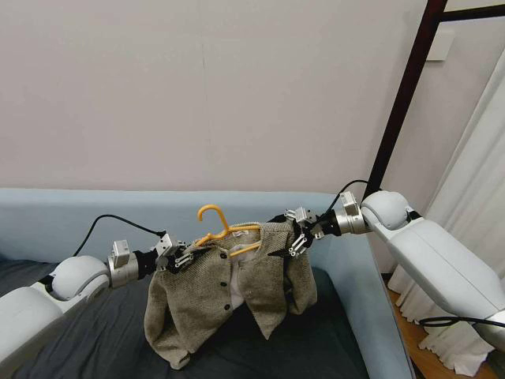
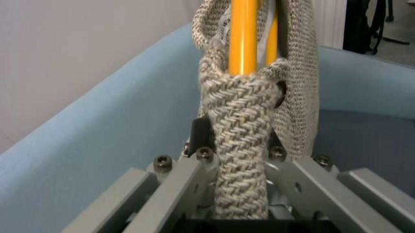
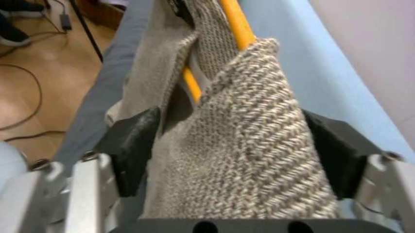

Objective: Pick up the clothes from the sofa and hang them on the clothes hanger.

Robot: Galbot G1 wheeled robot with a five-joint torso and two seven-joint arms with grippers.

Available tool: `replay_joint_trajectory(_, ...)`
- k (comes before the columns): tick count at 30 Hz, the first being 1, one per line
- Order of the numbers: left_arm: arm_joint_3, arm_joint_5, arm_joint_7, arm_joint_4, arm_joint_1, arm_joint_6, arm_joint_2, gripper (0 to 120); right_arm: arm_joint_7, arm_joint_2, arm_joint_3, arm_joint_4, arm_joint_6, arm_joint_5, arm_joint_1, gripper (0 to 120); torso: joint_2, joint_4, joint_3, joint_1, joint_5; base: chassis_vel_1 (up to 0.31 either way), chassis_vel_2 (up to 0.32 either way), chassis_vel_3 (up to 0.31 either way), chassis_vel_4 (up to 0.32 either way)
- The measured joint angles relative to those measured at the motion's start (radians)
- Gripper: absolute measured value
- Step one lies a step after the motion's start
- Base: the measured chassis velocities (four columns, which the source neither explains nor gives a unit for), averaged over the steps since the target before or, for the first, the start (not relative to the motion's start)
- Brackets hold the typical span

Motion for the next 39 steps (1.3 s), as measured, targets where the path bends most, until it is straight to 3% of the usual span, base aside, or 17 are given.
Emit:
replay_joint_trajectory(18, -0.005, 0.026, 0.022, -0.002, 0.006, -0.018, 0.009, 4, -0.042, -0.020, 0.008, 0.012, -0.039, 0.044, -0.007, 11, 0.000, 0.0002, 0.000, 0.000, 0.0000, 0.000, 0.000, 0.000, 0.000)
replay_joint_trajectory(30, -0.019, -0.003, 0.036, 0.021, -0.013, -0.073, 0.009, 4, 0.018, -0.075, 0.015, 0.071, -0.072, 0.161, -0.058, 10, 0.000, 0.0001, 0.000, 0.000, 0.0000, 0.000, 0.000, 0.000, 0.000)
replay_joint_trajectory(36, -0.035, -0.036, 0.015, 0.036, -0.031, -0.108, 0.020, 22, 0.069, -0.118, 0.040, 0.091, -0.090, 0.213, -0.078, 10, 0.000, -0.0001, 0.000, 0.000, 0.0004, 0.000, 0.000, 0.000, 0.000)
replay_joint_trajectory(39, -0.060, -0.072, 0.007, 0.043, -0.026, -0.134, 0.036, 37, 0.074, -0.143, 0.061, 0.096, -0.089, 0.227, -0.083, 10, 0.000, 0.0000, 0.000, 0.000, 0.0000, 0.000, 0.000, 0.000, 0.000)
